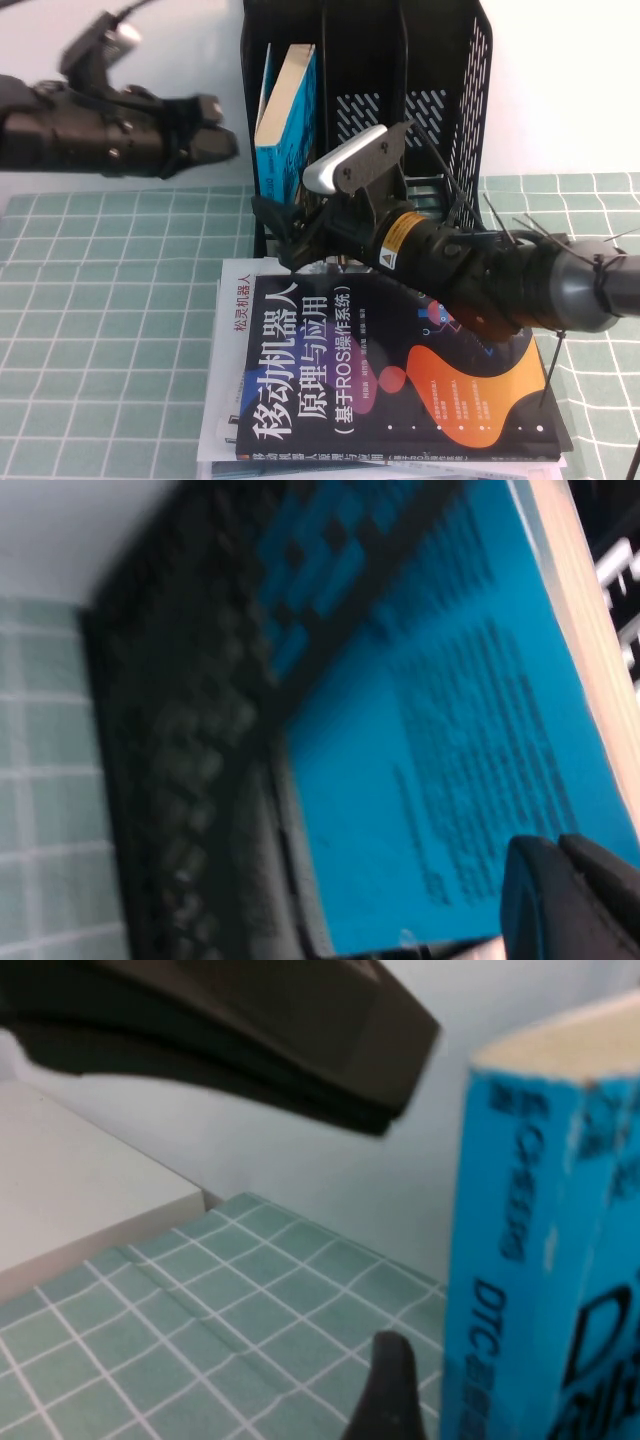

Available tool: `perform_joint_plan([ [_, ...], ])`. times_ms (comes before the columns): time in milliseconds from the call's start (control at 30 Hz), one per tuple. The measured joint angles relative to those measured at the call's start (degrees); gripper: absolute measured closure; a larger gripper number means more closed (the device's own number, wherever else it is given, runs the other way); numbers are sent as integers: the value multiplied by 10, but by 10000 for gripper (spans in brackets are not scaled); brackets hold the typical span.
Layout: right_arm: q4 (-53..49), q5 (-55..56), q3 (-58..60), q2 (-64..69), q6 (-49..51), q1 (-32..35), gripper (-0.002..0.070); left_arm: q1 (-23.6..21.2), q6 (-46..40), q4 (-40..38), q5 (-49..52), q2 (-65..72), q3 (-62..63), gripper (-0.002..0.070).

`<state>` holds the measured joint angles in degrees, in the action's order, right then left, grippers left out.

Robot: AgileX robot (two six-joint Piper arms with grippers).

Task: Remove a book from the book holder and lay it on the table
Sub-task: Pick up the right side book from the book shelf

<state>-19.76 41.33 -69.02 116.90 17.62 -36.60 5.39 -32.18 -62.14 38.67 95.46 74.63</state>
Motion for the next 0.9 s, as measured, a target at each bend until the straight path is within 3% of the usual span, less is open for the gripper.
perform_joint_plan([
  [300, 62, 28, -1, 41, -21, -3, 133, 32, -10, -44, -15, 37, 0, 678],
  [533, 188, 49, -1, 45, -142, -29, 159, 34, -51, -104, 25, 44, 2, 678],
  [633, 227, 70, -1, 45, -176, -36, 252, 34, -52, -116, 29, 44, 2, 678],
  [767, 242, 82, -1, 46, -189, -39, 486, 34, -52, -123, 33, 44, 2, 678],
  [900, 259, 94, -1, 48, -192, -39, 474, 34, -53, -125, 47, 44, 2, 678],
])
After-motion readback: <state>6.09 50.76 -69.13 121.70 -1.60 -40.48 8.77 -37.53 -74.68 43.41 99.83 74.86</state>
